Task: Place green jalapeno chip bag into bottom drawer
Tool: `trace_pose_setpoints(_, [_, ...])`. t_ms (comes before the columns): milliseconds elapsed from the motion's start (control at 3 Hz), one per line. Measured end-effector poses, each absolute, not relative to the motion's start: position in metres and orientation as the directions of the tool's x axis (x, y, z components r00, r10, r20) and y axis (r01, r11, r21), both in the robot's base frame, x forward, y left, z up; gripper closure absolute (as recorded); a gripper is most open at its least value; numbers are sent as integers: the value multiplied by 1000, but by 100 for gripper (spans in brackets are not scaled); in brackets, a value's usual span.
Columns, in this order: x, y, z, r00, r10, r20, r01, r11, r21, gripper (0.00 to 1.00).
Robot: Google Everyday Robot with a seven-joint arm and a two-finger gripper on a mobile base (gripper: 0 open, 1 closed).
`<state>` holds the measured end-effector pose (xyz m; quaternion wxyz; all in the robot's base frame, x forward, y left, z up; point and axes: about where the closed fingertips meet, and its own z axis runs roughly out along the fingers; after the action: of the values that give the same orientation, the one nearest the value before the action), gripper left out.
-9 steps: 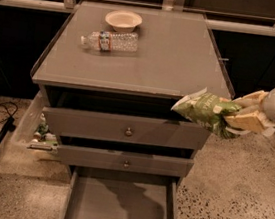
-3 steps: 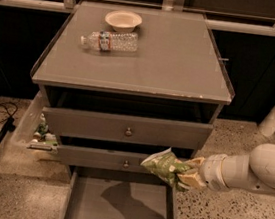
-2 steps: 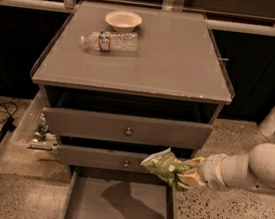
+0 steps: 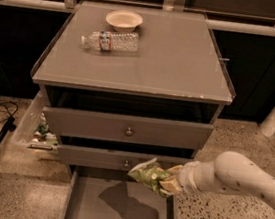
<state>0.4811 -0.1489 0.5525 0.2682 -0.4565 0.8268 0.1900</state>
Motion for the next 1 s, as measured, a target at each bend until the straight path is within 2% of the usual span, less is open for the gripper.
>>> trace_pose_setpoints(333, [489,-125,486,-447,-656,-608,-864,492,105,100])
trace_pose_setpoints(1000, [496,-109,393,-488,-587,-646,-857,463,226,100])
